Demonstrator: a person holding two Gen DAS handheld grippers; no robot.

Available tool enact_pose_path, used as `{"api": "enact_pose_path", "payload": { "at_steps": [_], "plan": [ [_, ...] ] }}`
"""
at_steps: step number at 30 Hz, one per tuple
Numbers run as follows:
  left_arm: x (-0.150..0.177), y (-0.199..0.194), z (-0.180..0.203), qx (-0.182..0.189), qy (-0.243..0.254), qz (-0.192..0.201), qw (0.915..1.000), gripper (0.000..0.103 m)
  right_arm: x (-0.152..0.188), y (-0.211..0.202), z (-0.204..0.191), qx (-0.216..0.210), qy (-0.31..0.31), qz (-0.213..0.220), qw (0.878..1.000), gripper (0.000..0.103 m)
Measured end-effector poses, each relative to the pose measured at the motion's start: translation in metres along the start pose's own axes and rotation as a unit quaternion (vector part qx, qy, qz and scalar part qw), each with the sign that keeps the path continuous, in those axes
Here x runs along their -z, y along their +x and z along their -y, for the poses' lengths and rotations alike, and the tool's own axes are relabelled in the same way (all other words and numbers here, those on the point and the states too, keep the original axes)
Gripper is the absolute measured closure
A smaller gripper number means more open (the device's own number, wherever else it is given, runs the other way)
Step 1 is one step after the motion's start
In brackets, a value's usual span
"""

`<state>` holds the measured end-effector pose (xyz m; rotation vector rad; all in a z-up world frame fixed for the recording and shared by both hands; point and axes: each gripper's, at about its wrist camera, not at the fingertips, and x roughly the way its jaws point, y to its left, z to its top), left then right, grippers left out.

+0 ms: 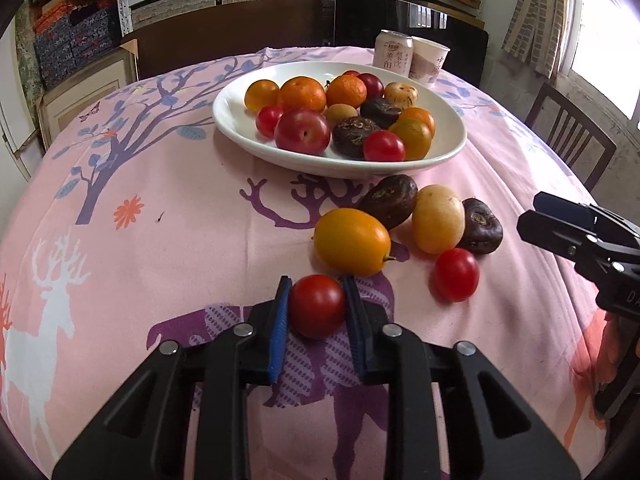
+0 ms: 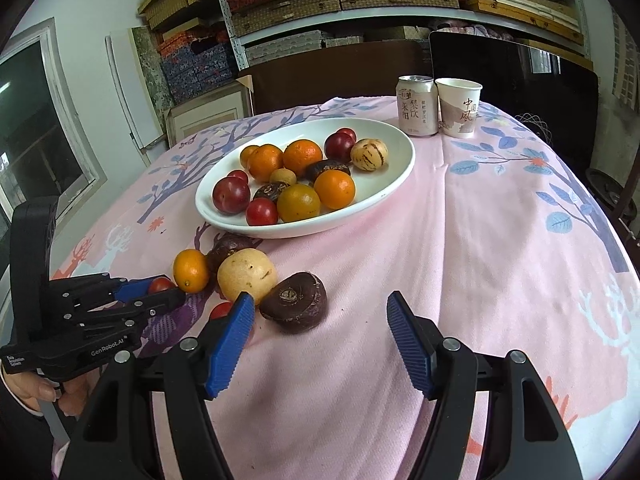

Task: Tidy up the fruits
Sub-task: 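Grasp a red tomato with the left tool, then grasp a dark brown fruit with the right tool while the left holds the tomato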

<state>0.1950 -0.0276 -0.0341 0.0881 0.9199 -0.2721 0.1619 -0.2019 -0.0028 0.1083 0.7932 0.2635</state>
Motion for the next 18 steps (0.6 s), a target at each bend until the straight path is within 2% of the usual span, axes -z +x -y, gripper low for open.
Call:
{"api": "enact_pose_path", "payload": {
  "at_steps": [5,12,15,18],
  "plan": [
    [0.0,-0.001,-0.006,0.01,-0.016,-0.006,0.9998,0.078,0.003,0.012,-0.011,0.022,-0.032,-0.035,0.999,0.033],
    [0.0,0.0,-0.007,0.015,-0.016,-0.008,0.9997,0.077,0.005,0.039,-0.033,0.053,-0.09,-0.089,0.991,0.035],
    [0.0,0.001,-0.007,0.018,-0.017,-0.009,0.9997,0.077,-0.002,0.047,-0.035,0.055,-0.095,-0.093,0.99,0.041],
    [0.0,0.001,-0.007,0.019,-0.017,-0.009,0.9996,0.077,-0.005,0.05,-0.035,0.043,-0.092,-0.087,0.991,0.057]
  ]
}}
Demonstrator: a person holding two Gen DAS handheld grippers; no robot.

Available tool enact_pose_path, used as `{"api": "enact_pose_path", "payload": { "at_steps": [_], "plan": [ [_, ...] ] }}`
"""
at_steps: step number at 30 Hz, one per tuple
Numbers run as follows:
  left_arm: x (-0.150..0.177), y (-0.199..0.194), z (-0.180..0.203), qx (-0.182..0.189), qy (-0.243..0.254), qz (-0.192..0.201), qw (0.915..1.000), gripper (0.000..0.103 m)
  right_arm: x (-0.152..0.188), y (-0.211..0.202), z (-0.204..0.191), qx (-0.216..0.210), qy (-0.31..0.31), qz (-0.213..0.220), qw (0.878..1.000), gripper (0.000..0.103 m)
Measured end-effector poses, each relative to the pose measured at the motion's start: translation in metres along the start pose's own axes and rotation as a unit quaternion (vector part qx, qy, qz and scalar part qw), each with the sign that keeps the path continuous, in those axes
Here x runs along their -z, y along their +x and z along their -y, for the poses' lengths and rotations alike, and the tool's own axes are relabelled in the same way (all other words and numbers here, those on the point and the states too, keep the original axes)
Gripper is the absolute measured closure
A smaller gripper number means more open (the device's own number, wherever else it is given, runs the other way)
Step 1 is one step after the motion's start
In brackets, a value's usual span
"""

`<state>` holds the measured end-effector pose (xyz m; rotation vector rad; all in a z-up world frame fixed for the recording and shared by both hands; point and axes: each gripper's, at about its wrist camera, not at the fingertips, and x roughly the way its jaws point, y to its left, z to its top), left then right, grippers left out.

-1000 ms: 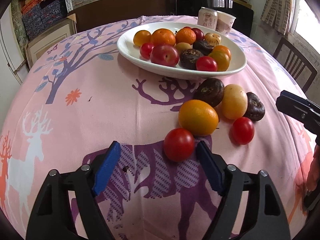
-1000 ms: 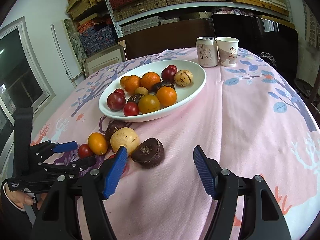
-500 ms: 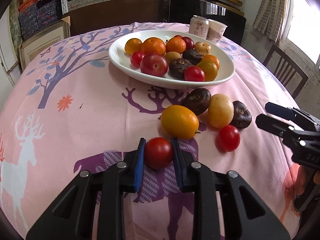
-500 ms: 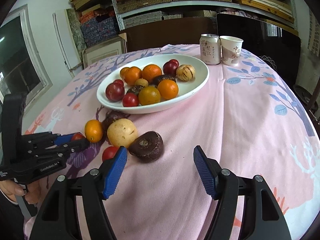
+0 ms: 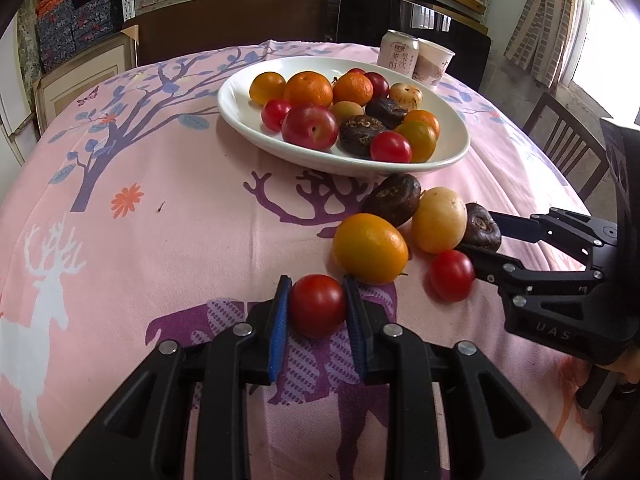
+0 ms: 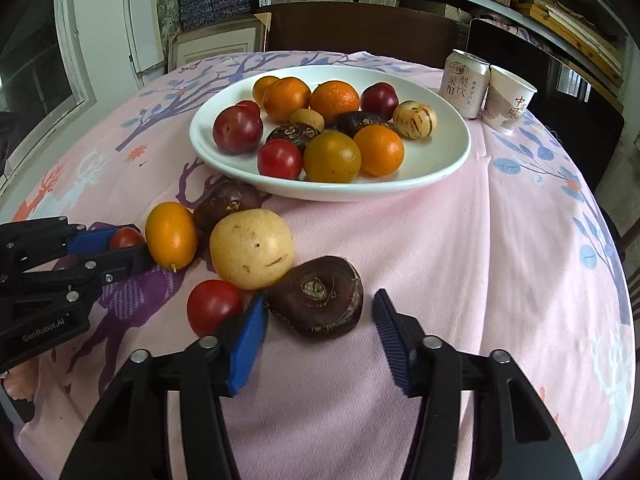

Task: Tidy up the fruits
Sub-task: 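Grasp a dark brown fruit with the right tool while the left holds the tomato, then lower the tomato and dark brown fruit onto the plate and open both tools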

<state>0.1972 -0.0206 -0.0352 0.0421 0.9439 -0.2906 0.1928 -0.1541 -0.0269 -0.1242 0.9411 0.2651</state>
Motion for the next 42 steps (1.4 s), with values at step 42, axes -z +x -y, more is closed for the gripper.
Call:
{"api": "enact_pose_path", "payload": {
  "at_steps": [42],
  "plan": [
    [-0.103,-0.007,-0.001,-0.012,-0.049,0.056,0.9971,0.077,-0.058,-0.043,0.024,-0.016,0.062,0.161,0.985,0.057]
  ]
}}
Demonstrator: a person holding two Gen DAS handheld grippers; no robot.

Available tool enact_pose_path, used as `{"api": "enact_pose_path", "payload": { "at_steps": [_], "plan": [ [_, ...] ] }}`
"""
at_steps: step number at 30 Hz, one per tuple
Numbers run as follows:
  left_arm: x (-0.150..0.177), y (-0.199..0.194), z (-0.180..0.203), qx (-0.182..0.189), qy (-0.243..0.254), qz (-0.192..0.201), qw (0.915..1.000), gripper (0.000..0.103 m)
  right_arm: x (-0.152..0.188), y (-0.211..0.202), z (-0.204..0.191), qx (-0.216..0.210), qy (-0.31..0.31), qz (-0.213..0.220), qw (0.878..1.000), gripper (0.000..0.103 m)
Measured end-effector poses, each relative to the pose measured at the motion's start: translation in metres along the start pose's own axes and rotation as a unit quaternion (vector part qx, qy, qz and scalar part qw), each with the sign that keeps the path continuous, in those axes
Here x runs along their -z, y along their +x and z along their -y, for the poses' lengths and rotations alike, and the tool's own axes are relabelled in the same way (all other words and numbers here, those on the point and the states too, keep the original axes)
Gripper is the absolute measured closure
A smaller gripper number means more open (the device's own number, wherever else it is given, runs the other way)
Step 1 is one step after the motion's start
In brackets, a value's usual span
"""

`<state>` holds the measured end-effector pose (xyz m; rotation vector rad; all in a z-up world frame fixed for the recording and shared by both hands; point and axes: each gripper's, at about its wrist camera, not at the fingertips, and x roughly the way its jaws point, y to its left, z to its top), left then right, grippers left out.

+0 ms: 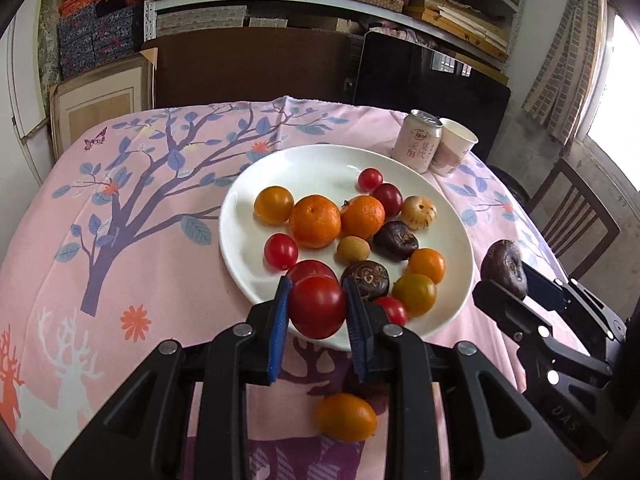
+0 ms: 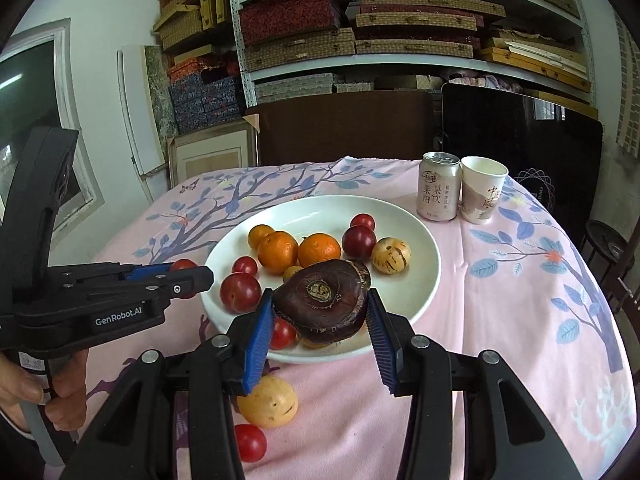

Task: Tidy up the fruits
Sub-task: 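Lower the tomato and dark brown fruit onto the plate and open both tools, then move both open tools back toward the remaining fruits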

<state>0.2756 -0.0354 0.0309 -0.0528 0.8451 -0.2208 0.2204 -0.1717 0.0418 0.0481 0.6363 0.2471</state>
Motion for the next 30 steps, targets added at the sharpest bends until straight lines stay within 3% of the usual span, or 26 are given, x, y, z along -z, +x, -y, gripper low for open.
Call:
{"api": "enact_pose_path", "payload": {
  "at_steps": [12,14,15,16,23,30],
  "plan": [
    [-0.022,0.045,-0.003,-0.039,-0.001,-0.003,0.9992,0.077,-0.009,0.056,-0.012,0.016,-0.025,-0.033,0.999,0.057],
    [-0.024,0.044,-0.006,-0.04,-0.015,0.009,0.9991,0.063,-0.011,0.062,-0.016,0.021,-0.036,-0.04,0.998,0.049],
    [-0.023,0.04,-0.007,-0.046,-0.02,0.023,0.9985,0.048,-0.011,0.061,-0.018,0.035,-0.044,-0.035,0.998,0.04],
    [-0.022,0.035,-0.009,-0.054,-0.023,0.038,0.9976,0.04,-0.011,0.058,-0.019,0.046,-0.047,-0.025,0.997,0.038],
    [-0.01,0.009,-0.02,-0.046,-0.043,0.049,0.9968,0.036,-0.002,0.029,0.002,-0.005,0.01,-0.026,1.0,0.038],
    [0.025,-0.006,-0.019,-0.045,-0.043,0.036,0.9974,0.033,0.021,0.005,0.013,-0.02,0.04,-0.034,0.998,0.038]
  ]
}}
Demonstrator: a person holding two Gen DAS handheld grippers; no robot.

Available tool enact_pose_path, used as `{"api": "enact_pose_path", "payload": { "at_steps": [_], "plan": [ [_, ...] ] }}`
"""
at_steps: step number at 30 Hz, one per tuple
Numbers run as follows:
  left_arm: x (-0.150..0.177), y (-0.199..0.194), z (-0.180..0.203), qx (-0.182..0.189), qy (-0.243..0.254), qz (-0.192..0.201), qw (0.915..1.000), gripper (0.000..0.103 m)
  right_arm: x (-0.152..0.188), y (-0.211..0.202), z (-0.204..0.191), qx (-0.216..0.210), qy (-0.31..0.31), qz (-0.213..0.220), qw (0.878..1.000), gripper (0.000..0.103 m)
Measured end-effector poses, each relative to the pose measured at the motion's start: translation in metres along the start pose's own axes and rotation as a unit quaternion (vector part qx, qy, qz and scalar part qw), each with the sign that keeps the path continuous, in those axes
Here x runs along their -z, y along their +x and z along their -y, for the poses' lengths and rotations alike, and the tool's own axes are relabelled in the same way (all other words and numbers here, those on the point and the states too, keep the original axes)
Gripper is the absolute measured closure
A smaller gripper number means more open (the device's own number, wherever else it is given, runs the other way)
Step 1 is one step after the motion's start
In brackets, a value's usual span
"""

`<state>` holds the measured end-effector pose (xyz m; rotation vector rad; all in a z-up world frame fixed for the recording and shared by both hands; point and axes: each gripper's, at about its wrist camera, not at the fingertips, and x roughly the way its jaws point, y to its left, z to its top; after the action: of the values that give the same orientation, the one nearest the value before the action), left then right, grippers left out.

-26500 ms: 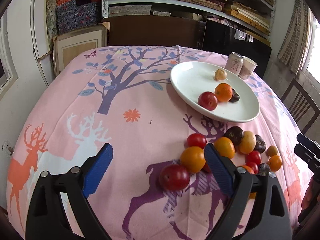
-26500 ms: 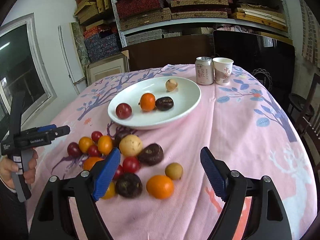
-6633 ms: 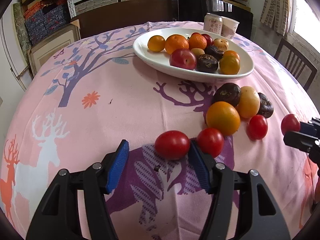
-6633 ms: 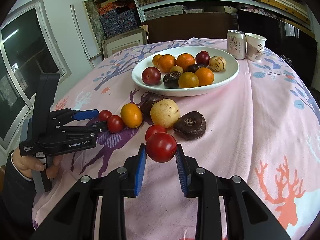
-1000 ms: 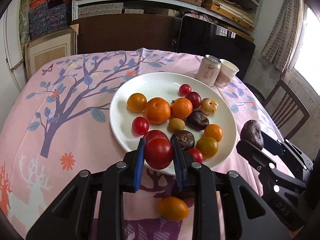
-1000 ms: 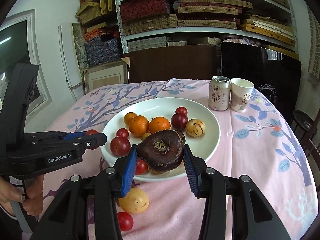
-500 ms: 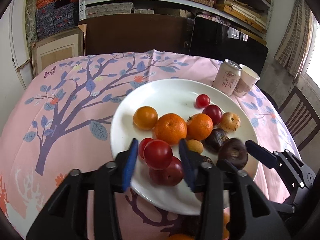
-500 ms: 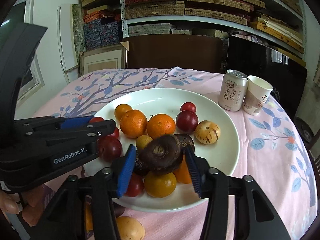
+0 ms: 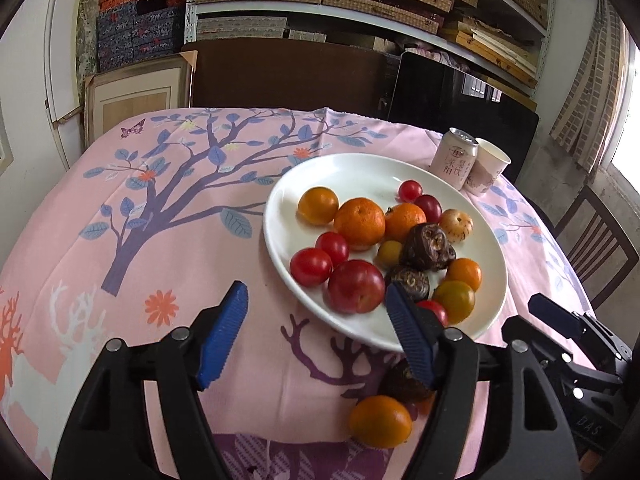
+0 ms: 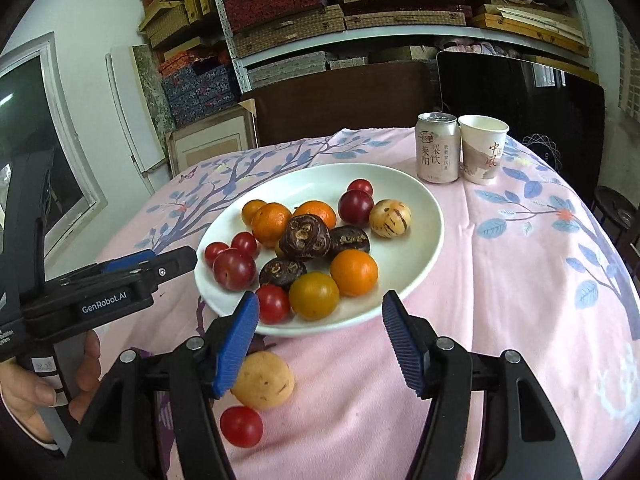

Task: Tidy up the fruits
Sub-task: 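Move both open tools back toward the remaining fruits, then grasp a red tomato with the right tool while the left grasps an orange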

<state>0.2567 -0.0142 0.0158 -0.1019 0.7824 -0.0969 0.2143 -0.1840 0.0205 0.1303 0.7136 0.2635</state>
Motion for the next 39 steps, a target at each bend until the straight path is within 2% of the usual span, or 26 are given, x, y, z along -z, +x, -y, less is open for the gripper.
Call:
{"api": "enact_pose_path", "payload": {
  "at_steps": [6,10,20,24,26,29,30,33,39],
  "plan": [
    [0.029,-0.01,-0.001,-0.014,0.018,-0.01,0.9997,0.032,0.026,-0.008,-0.006,0.0,-0.021,-0.032,0.999,0.038],
    [0.04,-0.015,-0.006,-0.024,0.02,-0.011,0.9995,0.028,0.038,-0.009,-0.015,-0.005,-0.037,-0.044,0.998,0.038],
    [0.05,-0.019,-0.017,-0.022,0.026,-0.019,0.9992,0.027,0.055,-0.008,-0.038,-0.015,-0.08,-0.075,0.994,0.038],
    [0.047,-0.022,-0.023,-0.016,0.013,-0.015,0.9997,0.023,0.06,-0.001,-0.052,-0.014,-0.109,-0.098,0.989,0.039],
    [0.047,-0.021,-0.025,-0.012,0.009,-0.017,0.9997,0.023,0.062,0.005,-0.057,-0.013,-0.119,-0.111,0.987,0.045],
    [0.048,-0.018,-0.024,-0.011,0.009,-0.024,0.9996,0.023,0.064,0.014,-0.064,-0.008,-0.133,-0.127,0.983,0.059],
    [0.048,-0.017,-0.023,-0.009,0.012,-0.026,0.9995,0.023,0.063,0.016,-0.066,-0.007,-0.137,-0.129,0.982,0.06],
    [0.048,-0.017,-0.021,-0.009,0.017,-0.025,0.9995,0.023,0.064,0.018,-0.069,-0.006,-0.143,-0.123,0.982,0.076],
    [0.049,-0.018,-0.016,0.008,0.02,-0.029,0.9994,0.023,0.056,0.002,-0.048,-0.016,-0.108,-0.102,0.989,0.076]
  ]
}}
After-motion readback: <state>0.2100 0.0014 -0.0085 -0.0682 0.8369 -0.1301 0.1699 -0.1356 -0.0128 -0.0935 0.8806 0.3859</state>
